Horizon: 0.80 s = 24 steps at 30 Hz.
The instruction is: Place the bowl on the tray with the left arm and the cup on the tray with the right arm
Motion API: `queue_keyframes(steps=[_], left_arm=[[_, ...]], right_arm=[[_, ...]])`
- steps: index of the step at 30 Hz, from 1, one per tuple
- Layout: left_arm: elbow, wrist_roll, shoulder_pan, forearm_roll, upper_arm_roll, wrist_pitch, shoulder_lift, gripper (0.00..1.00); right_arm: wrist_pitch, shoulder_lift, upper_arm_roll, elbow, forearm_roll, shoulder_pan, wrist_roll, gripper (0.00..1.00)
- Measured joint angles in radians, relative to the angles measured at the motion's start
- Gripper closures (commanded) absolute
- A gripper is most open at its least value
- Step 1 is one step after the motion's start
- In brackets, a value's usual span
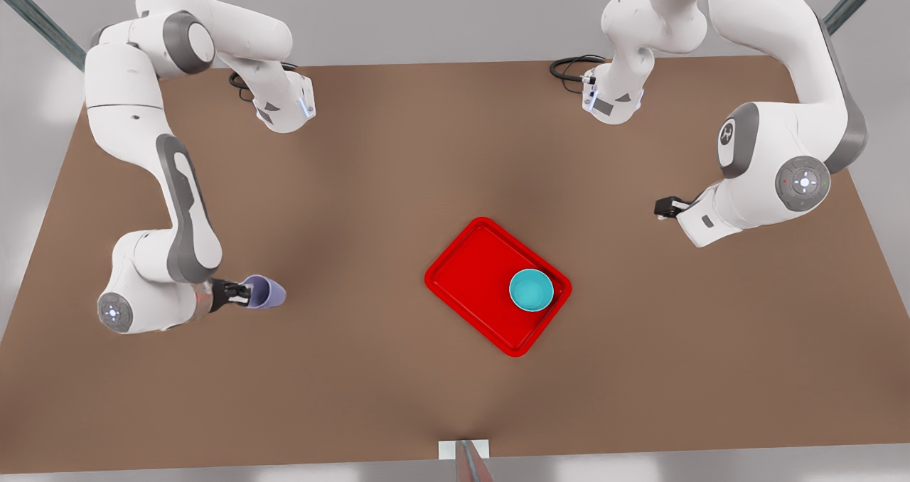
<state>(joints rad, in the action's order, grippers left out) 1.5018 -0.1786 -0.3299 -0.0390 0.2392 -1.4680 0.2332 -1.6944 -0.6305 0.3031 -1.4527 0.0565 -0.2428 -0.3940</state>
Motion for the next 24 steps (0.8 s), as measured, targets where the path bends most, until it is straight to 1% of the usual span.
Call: queue_keyframes(steps=[3,5,6,7,11,13,15,19,23,24], left_arm=[[-0.002,-0.001,0.0,0.003,0.0,0.001,-0.002,0.0],[-0.003,-0.001,0.0,0.004,0.0,0.001,-0.002,0.0],[-0.003,-0.001,0.0,0.004,0.0,0.001,-0.003,0.0],[-0.003,-0.002,0.0,0.005,0.0,0.001,-0.003,0.0],[-0.003,-0.001,0.0,0.006,0.0,0.001,-0.003,0.0],[-0.003,-0.001,0.0,0.007,0.0,0.001,-0.002,0.0],[-0.003,-0.001,0.0,0.007,0.001,-0.001,0.0,0.0],[-0.003,0.001,0.0,0.008,0.0,-0.003,0.002,0.0],[-0.003,0.0,0.0,0.008,0.001,-0.001,0.005,0.0],[-0.002,0.003,0.0,0.008,0.002,0.01,0.007,0.0]], right_arm=[[-0.001,0.002,0.145,0.0,-0.002,0.002,-0.181,0.79],[-0.011,-0.003,0.197,0.002,0.001,0.011,-0.226,0.79],[-0.012,-0.022,0.205,0.034,0.002,0.034,-0.243,0.79],[-0.013,-0.029,0.205,0.059,0.057,0.078,-0.279,0.79],[-0.03,-0.095,0.205,0.195,0.067,0.236,-0.46,0.79],[-0.099,-0.101,0.205,0.199,0.067,0.294,-0.536,0.79],[-0.107,-0.121,0.205,0.246,0.068,0.371,-0.638,0.79],[-0.202,-0.184,0.204,0.34,0.067,0.501,-0.838,0.79],[-0.345,-0.24,0.201,0.349,0.067,0.594,-0.901,0.79],[-0.357,-0.25,0.2,0.346,0.066,0.603,-0.902,0.79]])
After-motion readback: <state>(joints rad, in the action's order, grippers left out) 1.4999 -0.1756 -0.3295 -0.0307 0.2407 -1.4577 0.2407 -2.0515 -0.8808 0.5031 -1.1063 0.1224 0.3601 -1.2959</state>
